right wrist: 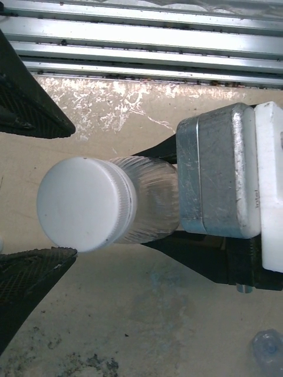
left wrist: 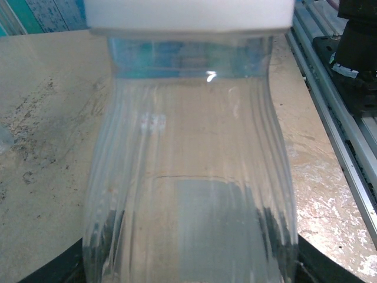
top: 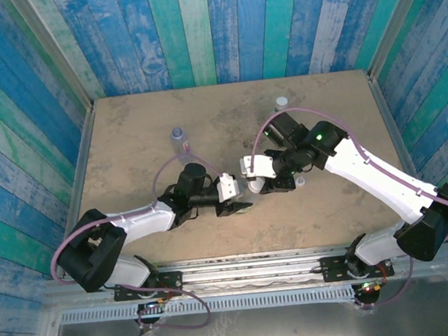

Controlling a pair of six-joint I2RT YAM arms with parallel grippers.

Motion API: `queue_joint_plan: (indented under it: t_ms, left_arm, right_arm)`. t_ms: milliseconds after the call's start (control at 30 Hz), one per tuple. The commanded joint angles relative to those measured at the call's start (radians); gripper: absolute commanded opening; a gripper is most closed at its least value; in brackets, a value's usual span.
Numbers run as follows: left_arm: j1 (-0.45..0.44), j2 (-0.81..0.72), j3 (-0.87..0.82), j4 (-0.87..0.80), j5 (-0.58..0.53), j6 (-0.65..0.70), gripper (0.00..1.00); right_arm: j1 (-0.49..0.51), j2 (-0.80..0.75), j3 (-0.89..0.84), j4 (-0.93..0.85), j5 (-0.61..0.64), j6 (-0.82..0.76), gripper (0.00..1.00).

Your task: Screw on the bottle caps

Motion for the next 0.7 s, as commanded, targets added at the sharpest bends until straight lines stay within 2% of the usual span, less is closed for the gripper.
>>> queue_joint_plan:
  t_ms: [0,100,300,433,667]
  left_arm:
    - [-0.004,-0.025,0.009,0.022,0.040,0.015,0.56]
    - [-0.002,-0.029,0.008,0.022,0.043,0.016,0.56]
    - [-0.004,-0.032,0.008,0.017,0.047,0.012,0.56]
    - [-0.003,-0.032,0.011,0.015,0.060,0.009,0.56]
    - [-0.003,-0.035,0.012,0.004,0.059,0.009,0.56]
  right_arm:
    - [0.009,0.012,0.022,-0.018,-0.028,-0.041,0.51]
    - [0.008,0.009,0.014,-0.008,-0.021,-0.047,0.59]
    - [0.008,0.008,0.005,-0.006,-0.034,-0.041,0.52]
    - [0.008,0.010,-0.005,0.004,-0.029,-0.044,0.58]
    - [0.008,0.013,-0.006,0.010,-0.035,-0.039,0.55]
